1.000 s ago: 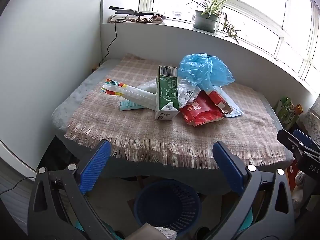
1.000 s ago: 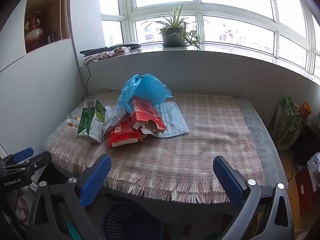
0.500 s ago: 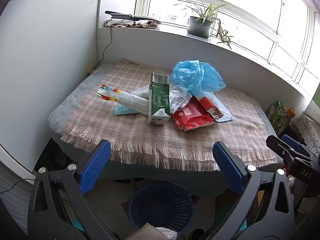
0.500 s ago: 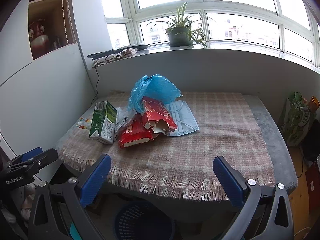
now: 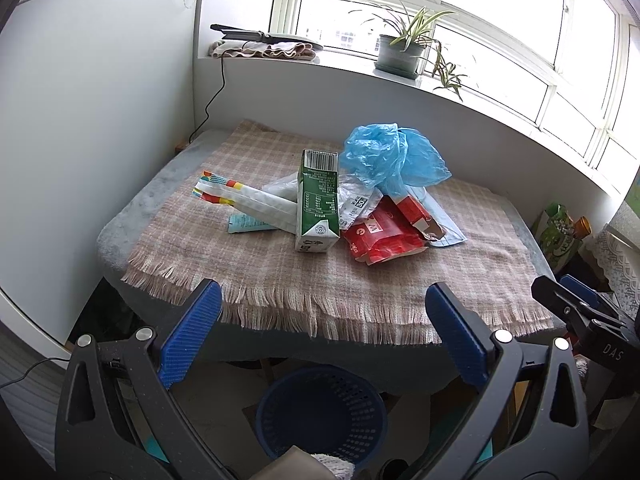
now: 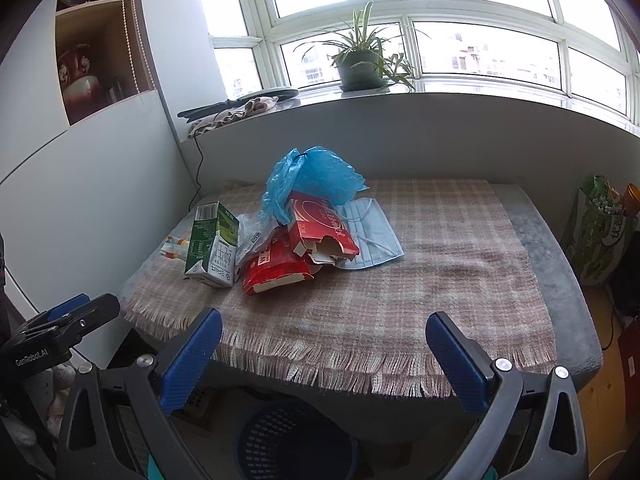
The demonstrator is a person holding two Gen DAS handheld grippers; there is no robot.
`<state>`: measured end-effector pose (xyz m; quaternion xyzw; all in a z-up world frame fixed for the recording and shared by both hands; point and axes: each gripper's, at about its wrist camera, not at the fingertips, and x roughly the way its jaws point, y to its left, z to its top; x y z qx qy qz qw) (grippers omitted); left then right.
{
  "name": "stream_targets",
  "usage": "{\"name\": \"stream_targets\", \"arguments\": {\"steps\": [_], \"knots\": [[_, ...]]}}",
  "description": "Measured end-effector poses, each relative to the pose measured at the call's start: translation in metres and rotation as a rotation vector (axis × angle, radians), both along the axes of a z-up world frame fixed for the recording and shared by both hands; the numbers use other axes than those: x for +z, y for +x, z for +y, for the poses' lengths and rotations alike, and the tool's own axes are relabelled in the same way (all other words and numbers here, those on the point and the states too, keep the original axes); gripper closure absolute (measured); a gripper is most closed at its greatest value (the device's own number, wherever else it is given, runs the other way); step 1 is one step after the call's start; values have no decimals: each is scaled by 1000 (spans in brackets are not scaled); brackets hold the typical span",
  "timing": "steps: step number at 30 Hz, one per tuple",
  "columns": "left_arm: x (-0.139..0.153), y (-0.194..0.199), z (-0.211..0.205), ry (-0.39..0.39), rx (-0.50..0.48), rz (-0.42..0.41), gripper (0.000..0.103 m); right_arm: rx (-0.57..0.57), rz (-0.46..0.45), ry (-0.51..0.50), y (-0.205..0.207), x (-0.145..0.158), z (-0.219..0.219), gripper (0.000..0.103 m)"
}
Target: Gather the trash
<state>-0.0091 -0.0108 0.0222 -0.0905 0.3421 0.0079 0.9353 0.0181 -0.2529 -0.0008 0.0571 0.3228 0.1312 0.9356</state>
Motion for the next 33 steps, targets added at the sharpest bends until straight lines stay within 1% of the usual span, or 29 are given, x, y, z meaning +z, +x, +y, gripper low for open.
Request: {"name": "stream_targets", "arguments": {"steps": [22,33], "knots": [[-2,0,5,-5,7,3,0,12,10,-5,-2,-2,7,0],[-3,-1,7,-5,5,3,0,19,4,4,-7,2,7,0]]}}
